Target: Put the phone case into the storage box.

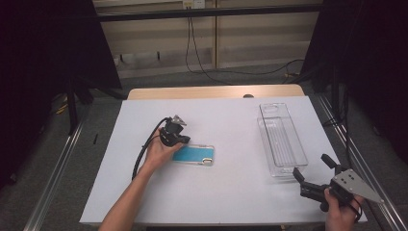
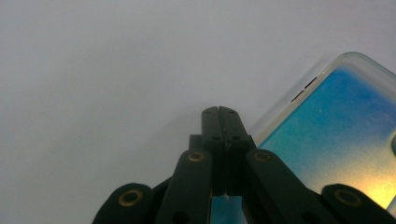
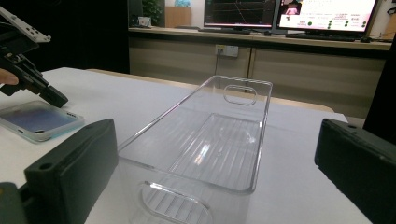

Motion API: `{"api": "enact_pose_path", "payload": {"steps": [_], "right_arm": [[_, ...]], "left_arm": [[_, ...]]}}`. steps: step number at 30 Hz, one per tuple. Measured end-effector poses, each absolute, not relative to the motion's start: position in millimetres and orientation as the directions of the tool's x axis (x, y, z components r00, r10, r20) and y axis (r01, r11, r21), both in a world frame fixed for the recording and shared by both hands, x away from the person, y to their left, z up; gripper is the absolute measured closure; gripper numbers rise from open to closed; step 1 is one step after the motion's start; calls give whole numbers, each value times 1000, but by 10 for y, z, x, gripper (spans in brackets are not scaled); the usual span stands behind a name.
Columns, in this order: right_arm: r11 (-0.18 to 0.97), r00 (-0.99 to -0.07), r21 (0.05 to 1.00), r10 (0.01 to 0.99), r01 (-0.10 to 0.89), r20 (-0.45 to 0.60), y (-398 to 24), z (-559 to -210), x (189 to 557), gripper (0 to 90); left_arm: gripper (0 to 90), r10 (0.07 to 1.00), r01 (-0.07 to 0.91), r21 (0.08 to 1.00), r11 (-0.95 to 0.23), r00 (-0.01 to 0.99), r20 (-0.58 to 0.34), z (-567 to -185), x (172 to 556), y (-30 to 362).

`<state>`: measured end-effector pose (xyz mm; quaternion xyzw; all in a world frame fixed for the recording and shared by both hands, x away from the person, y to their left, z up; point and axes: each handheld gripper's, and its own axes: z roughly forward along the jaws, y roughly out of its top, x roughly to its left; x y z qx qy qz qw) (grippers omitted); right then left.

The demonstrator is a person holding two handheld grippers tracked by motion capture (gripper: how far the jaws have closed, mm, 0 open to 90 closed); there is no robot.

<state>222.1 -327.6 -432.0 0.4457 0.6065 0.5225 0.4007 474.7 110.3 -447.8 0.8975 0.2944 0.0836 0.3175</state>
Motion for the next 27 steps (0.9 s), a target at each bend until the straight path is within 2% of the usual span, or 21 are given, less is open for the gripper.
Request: {"api": "enact_pose_path", "payload": {"steps": [5,27], "right_arm": [[57,-283,991,959,123,-20,-3273,-4320,2223,0],[58,-285,991,958,122,-21,-3267,-4318,2225,0]], "left_arm": [[900,571,458,609,-648,821,-10,-4461,4716,1096],[900,586,468,628,-622,810,-22,-4475,4628,1184]]}}
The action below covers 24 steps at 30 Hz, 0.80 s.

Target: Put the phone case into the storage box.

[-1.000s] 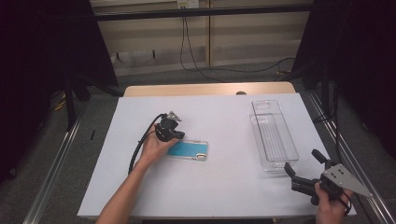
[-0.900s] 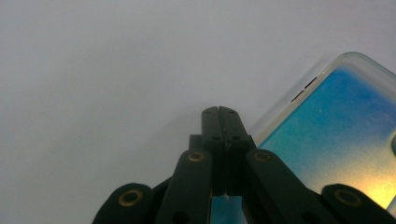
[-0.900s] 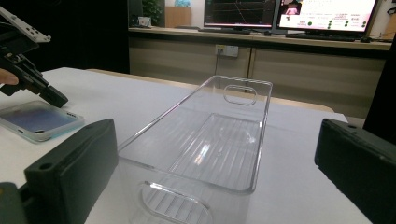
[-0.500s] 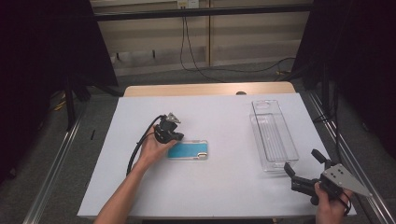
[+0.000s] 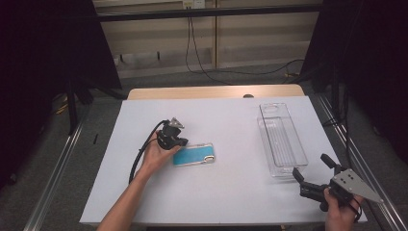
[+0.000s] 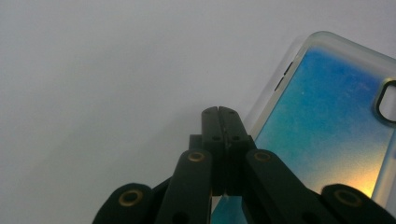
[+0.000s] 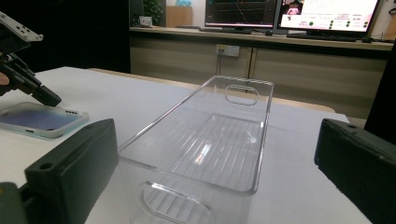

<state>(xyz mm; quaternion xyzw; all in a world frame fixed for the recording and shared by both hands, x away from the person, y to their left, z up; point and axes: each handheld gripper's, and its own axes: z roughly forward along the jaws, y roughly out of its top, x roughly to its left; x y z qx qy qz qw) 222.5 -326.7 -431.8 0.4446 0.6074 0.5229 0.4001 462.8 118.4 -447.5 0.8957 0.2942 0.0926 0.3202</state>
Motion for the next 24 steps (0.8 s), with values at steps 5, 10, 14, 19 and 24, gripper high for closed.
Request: {"api": "enact_pose_path", "payload": {"steps": [5,10,14,19,24], "right_arm": [[59,-283,991,959,122,-22,-3267,-4318,2229,0],[59,-283,991,959,122,-22,-3272,-4319,2227,0],[58,-283,991,959,123,-21,-3269,-4318,2225,0],[58,-281,991,959,123,-22,-3262,-4319,2231,0],[59,-283,991,959,122,-22,-3256,-4320,2232,0]], "left_arm": [[900,584,468,625,-625,812,-25,-4470,4602,1207],[900,584,467,622,-628,812,-20,-4465,4582,1220],[900,580,462,621,-634,814,-13,-4463,4554,1225],[900,584,468,625,-625,812,-23,-4466,4523,1249],[900,590,469,625,-624,807,-17,-4464,4505,1255]]}}
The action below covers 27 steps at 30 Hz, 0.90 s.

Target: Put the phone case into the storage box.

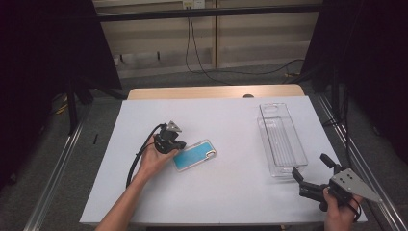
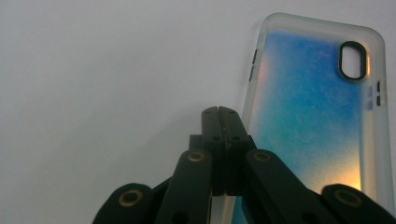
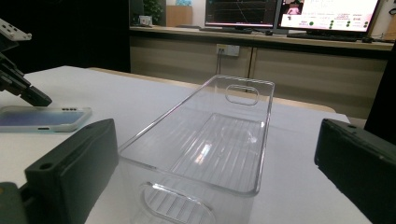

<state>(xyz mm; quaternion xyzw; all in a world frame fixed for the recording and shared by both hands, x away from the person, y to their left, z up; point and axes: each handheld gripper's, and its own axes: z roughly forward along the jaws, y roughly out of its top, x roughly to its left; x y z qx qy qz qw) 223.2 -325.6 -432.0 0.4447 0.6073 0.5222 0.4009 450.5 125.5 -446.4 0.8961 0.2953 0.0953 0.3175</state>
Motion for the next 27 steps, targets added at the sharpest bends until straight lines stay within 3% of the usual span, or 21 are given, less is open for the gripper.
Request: {"api": "enact_pose_path", "payload": {"steps": [27], "right_arm": [[58,-287,991,958,118,-22,-3266,-4314,2222,0]], "left_arm": [[900,595,485,617,-620,803,-34,-4449,4405,1280]]}}
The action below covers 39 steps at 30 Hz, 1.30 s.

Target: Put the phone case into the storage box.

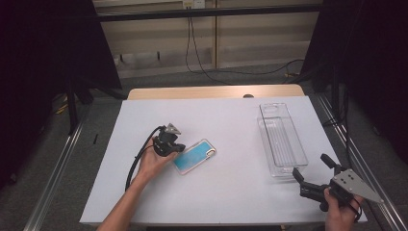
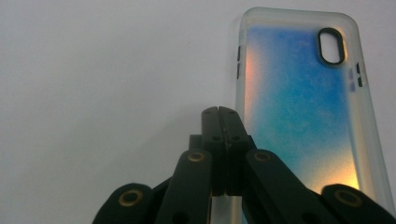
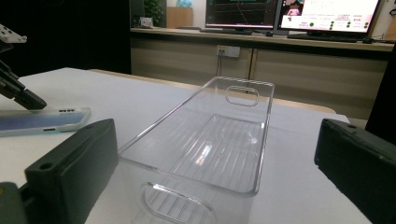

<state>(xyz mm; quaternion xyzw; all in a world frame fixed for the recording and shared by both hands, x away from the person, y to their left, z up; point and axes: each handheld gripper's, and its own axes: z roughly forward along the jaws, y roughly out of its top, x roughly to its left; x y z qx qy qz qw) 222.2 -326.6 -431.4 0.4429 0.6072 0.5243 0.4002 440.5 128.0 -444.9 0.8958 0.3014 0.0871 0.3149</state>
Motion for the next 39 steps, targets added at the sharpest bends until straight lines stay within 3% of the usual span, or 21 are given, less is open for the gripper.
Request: {"api": "enact_pose_path", "payload": {"steps": [16,25,39], "right_arm": [[61,-291,991,957,119,-24,-3261,-4315,2226,0],[60,-292,991,956,119,-23,-3264,-4315,2222,0],[61,-295,991,955,117,-24,-3266,-4313,2215,0]], "left_arm": [[900,587,474,593,-651,809,-2,-4416,4238,1252],[900,589,489,599,-634,807,-35,-4420,4226,1304],[900,630,453,708,-542,776,-14,-4261,4206,1516]]}}
